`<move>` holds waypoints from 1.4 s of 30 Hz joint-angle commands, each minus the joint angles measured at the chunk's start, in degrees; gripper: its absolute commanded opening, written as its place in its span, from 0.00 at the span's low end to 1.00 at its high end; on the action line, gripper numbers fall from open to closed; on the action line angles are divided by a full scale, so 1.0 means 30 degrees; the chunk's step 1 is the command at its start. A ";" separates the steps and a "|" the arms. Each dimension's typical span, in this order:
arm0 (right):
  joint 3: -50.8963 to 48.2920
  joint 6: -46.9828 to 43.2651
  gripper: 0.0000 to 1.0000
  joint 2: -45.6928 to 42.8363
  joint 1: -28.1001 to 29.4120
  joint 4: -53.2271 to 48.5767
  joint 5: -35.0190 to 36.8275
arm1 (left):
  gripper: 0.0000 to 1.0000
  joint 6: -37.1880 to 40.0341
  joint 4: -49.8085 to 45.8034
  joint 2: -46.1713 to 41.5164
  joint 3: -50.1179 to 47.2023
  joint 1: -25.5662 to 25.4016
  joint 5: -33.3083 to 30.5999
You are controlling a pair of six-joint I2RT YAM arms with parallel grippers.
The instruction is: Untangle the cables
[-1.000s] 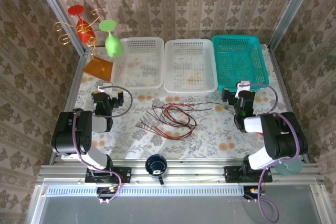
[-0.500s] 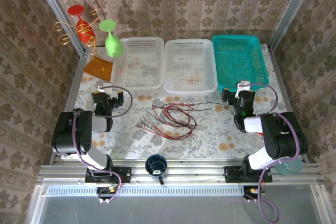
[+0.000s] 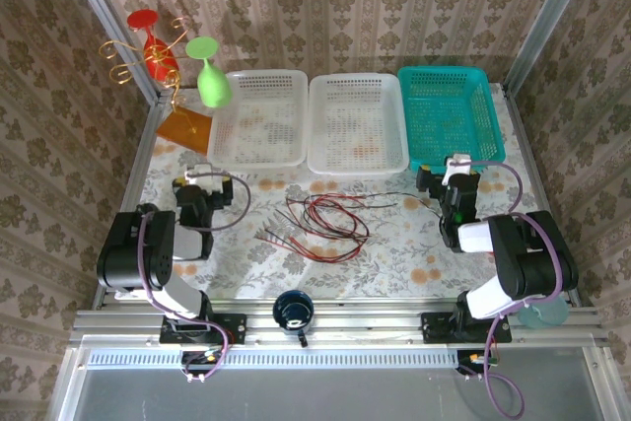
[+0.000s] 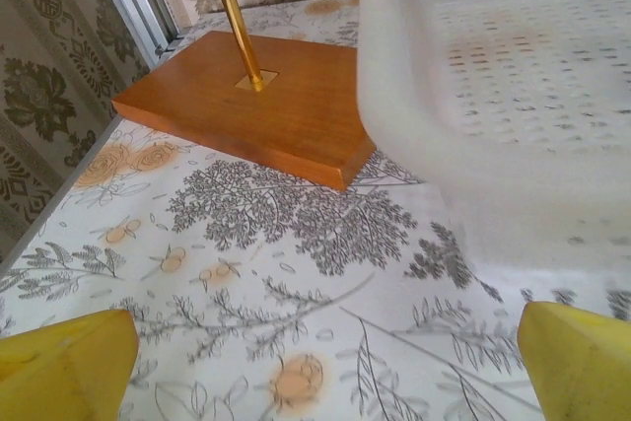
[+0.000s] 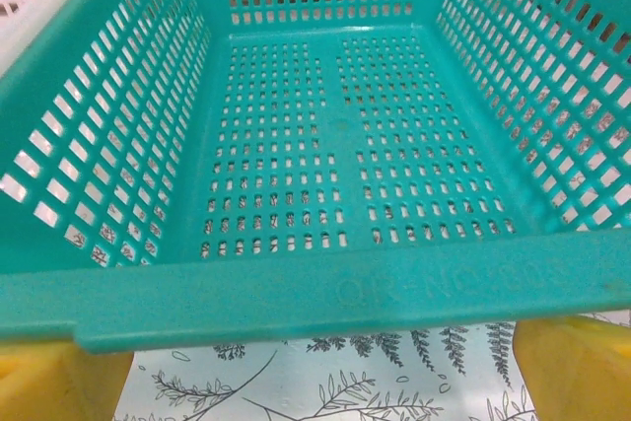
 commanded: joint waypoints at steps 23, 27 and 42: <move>0.0154 0.2024 1.00 -1.7231 0.4991 -1.8557 0.7218 | 1.00 -0.2300 -1.6331 -1.5183 0.0936 -0.2697 -0.4217; 0.2146 0.5882 1.00 -1.7818 0.5466 -2.2358 0.6275 | 1.00 -0.3995 -2.0957 -1.7307 0.2230 -0.3383 -0.4525; 0.9845 0.1143 0.91 -0.6650 1.5281 -2.4939 0.0300 | 1.00 -1.1328 -3.0738 -1.3947 0.7082 -0.3659 0.2623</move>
